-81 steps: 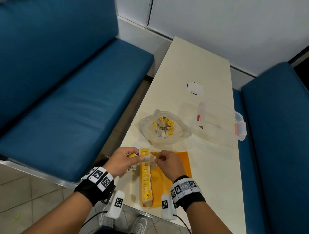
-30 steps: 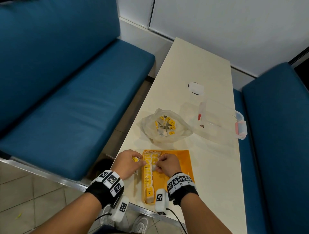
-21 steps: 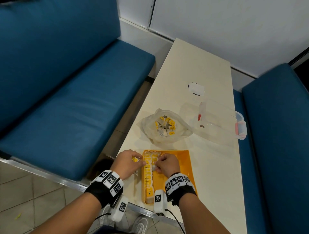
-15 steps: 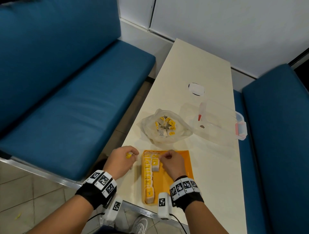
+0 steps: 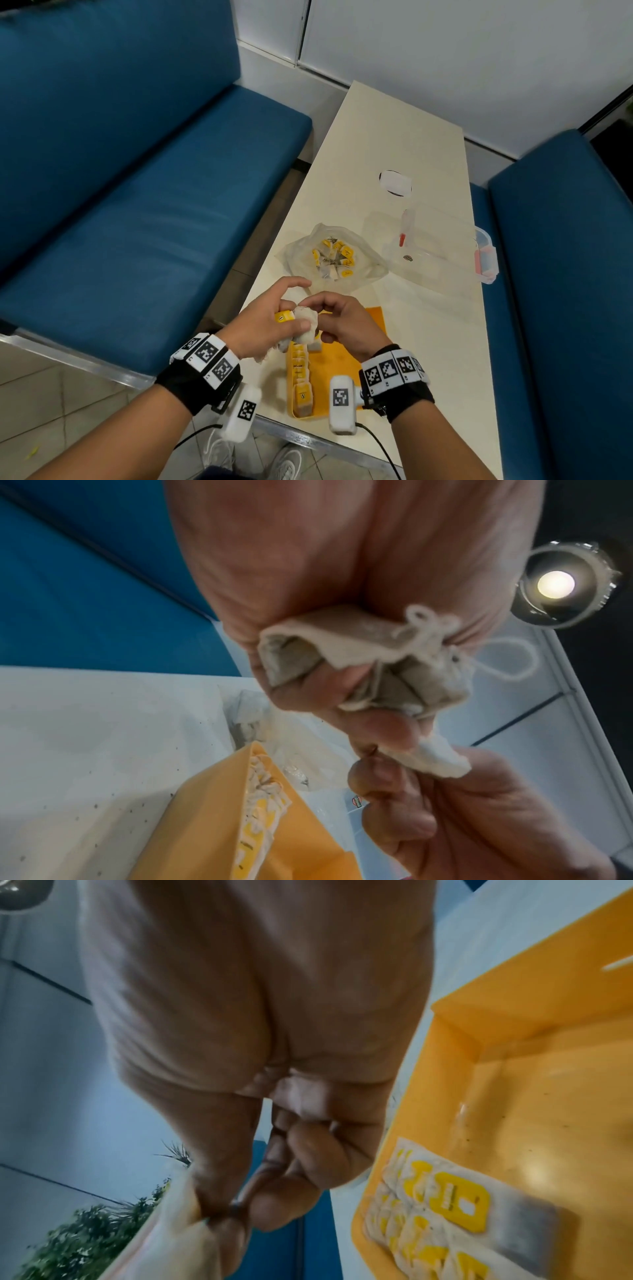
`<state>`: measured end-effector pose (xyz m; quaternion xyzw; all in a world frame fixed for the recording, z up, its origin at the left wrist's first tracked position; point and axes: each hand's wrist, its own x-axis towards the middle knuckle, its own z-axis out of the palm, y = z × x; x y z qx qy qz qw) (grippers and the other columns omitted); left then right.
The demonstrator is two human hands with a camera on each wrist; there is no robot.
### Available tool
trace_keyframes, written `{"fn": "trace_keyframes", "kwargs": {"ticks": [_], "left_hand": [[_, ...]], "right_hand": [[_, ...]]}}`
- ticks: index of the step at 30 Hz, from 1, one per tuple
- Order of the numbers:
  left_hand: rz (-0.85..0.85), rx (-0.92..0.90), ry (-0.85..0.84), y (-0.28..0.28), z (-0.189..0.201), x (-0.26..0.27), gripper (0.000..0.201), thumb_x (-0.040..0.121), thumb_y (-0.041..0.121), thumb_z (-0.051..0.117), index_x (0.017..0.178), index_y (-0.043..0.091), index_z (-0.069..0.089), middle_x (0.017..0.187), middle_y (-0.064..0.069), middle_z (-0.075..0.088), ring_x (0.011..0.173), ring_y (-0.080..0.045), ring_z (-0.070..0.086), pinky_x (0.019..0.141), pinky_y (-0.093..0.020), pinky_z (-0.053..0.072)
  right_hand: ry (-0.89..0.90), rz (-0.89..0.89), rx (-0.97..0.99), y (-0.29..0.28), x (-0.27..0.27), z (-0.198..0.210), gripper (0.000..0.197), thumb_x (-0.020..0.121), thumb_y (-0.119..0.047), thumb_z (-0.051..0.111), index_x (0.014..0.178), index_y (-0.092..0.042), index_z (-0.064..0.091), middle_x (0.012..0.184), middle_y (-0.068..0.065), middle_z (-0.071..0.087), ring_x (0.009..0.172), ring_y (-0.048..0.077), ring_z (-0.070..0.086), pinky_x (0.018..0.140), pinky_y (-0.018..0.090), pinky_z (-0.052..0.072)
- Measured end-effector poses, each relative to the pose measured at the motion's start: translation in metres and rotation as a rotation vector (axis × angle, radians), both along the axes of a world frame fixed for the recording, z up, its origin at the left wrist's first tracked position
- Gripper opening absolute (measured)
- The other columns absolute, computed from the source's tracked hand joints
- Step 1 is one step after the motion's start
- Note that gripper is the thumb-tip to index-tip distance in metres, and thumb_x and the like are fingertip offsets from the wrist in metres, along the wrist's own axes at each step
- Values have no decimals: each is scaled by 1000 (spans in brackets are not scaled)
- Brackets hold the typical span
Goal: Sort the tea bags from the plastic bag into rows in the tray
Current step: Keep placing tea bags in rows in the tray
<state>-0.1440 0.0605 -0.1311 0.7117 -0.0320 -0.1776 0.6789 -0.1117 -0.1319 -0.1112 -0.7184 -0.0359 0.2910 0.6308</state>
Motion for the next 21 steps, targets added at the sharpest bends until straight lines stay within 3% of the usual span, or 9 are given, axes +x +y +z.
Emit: {"fn": "trace_keyframes", "kwargs": {"ticks": [5, 10, 14, 18, 21], "left_hand": [[1, -109, 117, 0, -6, 3, 53, 86, 19, 80, 130, 36, 55, 98, -16, 73, 64, -17, 68, 55, -27, 52], [-3, -143, 211, 0, -9, 5, 52, 83, 21, 81, 128, 29, 57, 86, -12, 73, 57, -23, 62, 53, -31, 51], [3, -140, 244, -1, -4, 6, 48, 85, 18, 80, 127, 22, 58, 86, -19, 69, 50, -21, 58, 44, -24, 45], [13, -141, 268, -2, -3, 6, 46, 85, 16, 79, 126, 19, 59, 80, -14, 68, 47, -16, 58, 41, -20, 42], [22, -139, 252, -3, -4, 5, 45, 84, 17, 80, 125, 20, 61, 76, -9, 68, 49, -15, 61, 45, -20, 45]], "right_hand": [[59, -9, 27, -1, -4, -7, 29, 88, 9, 62, 108, -9, 71, 96, 14, 58, 57, 10, 52, 48, 23, 36], [81, 11, 82, -3, -6, -8, 35, 89, 9, 62, 114, -13, 71, 93, 7, 62, 65, 16, 52, 48, 23, 36], [92, 3, 121, -4, -5, -9, 34, 86, 10, 63, 109, -14, 71, 94, 7, 62, 69, 21, 54, 50, 25, 36], [107, -14, 125, -6, -5, -11, 29, 77, 5, 67, 97, -16, 72, 93, 5, 65, 81, 31, 49, 60, 31, 37], [107, -54, 119, -8, -4, -11, 26, 75, 7, 67, 92, -12, 70, 84, 7, 62, 67, 21, 53, 54, 27, 35]]}}
